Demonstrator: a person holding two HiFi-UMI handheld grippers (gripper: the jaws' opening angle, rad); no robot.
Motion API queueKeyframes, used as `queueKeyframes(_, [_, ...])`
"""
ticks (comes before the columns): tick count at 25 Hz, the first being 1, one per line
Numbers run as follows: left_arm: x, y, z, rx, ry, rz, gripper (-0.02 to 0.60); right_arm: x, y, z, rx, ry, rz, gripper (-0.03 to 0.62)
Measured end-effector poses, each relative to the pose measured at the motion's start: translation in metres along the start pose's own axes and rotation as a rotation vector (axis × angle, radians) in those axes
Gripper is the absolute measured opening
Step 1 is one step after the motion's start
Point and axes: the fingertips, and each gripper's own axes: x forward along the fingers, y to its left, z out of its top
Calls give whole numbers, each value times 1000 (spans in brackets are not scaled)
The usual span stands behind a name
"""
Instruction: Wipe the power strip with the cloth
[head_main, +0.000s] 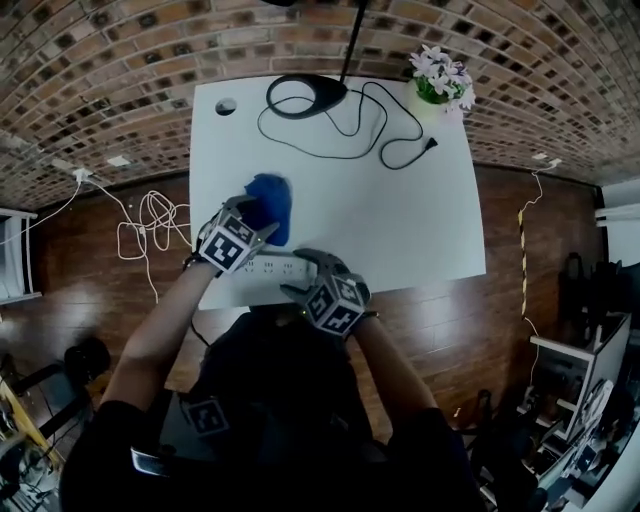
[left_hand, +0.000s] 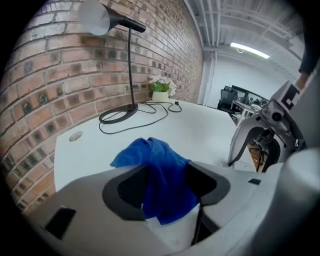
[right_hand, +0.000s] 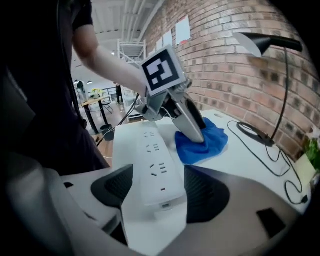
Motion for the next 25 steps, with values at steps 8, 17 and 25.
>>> queueKeyframes(8, [17, 7, -7, -41, 49, 42, 224, 14, 2, -19, 7, 35, 90, 307])
queueKeyframes(17, [3, 18, -9, -137, 85, 53, 75, 14, 0, -18, -1, 3, 82, 299])
queueKeyframes(25, [-89, 28, -50, -332, -18, 171, 71, 12, -2, -19, 4, -19, 76, 299])
